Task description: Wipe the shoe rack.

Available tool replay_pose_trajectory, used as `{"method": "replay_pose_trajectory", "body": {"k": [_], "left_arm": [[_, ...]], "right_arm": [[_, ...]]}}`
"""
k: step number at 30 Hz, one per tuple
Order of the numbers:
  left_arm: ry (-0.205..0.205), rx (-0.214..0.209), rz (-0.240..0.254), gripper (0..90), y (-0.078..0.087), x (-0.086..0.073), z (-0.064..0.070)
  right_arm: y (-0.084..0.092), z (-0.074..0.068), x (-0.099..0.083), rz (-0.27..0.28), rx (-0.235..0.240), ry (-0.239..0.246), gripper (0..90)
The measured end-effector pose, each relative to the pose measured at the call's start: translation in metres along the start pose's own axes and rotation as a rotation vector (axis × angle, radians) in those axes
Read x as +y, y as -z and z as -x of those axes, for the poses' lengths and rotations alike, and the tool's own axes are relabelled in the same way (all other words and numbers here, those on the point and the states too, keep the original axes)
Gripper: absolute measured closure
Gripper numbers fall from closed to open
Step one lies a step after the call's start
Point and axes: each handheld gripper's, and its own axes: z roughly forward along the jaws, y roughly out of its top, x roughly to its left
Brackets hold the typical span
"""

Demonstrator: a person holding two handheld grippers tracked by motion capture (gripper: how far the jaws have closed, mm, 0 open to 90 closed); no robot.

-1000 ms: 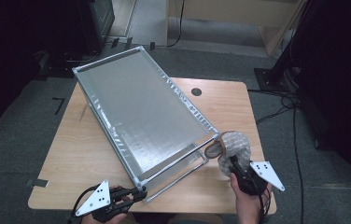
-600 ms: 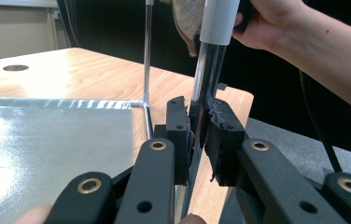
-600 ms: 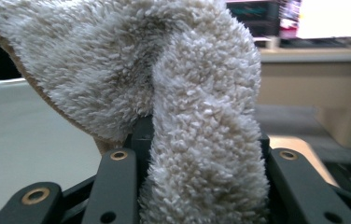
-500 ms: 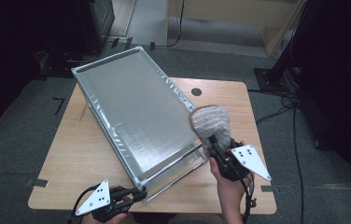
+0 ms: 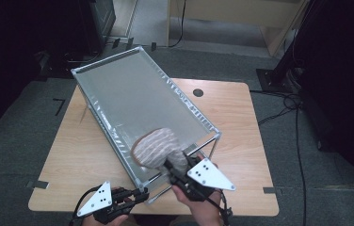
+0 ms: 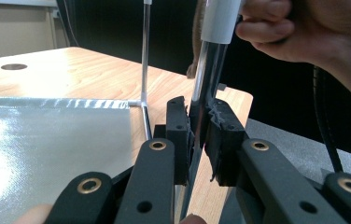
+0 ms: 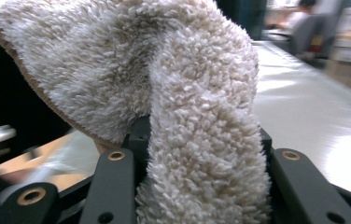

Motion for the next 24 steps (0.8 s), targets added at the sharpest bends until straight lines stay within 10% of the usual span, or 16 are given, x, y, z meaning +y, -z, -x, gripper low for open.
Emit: {"method": "replay_pose_trajectory", "body": {"k": [2,5,16,20,24], "left_arm": [[-0.004,0.001,0.001,80.2,0.000,0.000,0.000],[-0.004,0.002,0.001,80.3,0.000,0.000,0.000],[-0.008,0.000,-0.003,80.3,0.000,0.000,0.000],[-0.017,0.007,-0.005,80.4,0.000,0.000,0.001],[-0.017,0.008,-0.005,80.4,-0.001,0.000,0.001]], "right_arm": [[-0.003,-0.010,0.001,-0.009,0.048,0.020,58.7],[-0.005,-0.011,0.001,-0.021,-0.015,0.058,57.8],[-0.005,0.069,0.000,-0.001,-0.287,-0.104,57.3],[-0.009,0.058,0.002,-0.023,-0.291,-0.060,58.4],[-0.017,0.035,0.004,-0.050,-0.161,-0.032,58.4]]}}
